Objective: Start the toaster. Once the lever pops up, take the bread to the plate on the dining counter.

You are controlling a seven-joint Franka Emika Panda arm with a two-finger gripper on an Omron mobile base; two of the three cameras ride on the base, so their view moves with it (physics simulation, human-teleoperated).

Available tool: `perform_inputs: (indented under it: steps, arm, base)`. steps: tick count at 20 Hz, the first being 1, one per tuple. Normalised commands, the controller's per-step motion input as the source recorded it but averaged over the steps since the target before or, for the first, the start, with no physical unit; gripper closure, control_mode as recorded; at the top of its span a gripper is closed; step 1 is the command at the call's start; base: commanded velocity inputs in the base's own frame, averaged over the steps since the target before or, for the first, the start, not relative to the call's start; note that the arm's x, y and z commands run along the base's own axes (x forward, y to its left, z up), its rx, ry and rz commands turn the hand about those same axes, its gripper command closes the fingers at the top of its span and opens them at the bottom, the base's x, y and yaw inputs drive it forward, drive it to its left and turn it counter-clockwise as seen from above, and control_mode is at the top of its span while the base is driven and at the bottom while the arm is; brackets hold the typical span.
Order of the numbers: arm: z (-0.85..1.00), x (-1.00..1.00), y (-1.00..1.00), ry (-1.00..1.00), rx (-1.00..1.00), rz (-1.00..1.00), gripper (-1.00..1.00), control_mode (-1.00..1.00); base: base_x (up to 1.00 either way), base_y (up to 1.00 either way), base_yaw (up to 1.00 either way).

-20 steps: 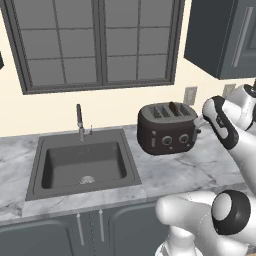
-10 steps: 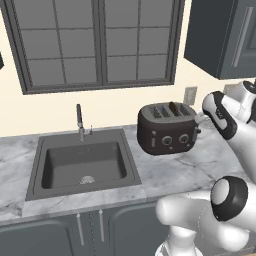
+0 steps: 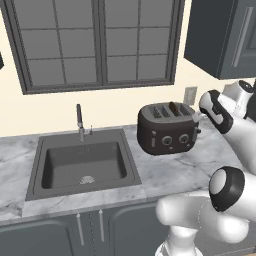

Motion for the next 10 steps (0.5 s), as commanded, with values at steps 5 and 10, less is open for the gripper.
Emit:
perform_inputs:
  steps: [5, 10]
  arm:
    - [-0.33, 0.14, 0.0, 0.0, 0.0, 0.0, -1.0, -1.0]
    - [-0.34, 0.16, 0.0, 0.0, 0.0, 0.0, -1.0, -1.0]
  base:
    - [0.0, 0.0, 0.0]
    - [0.0, 0.0, 0.0]
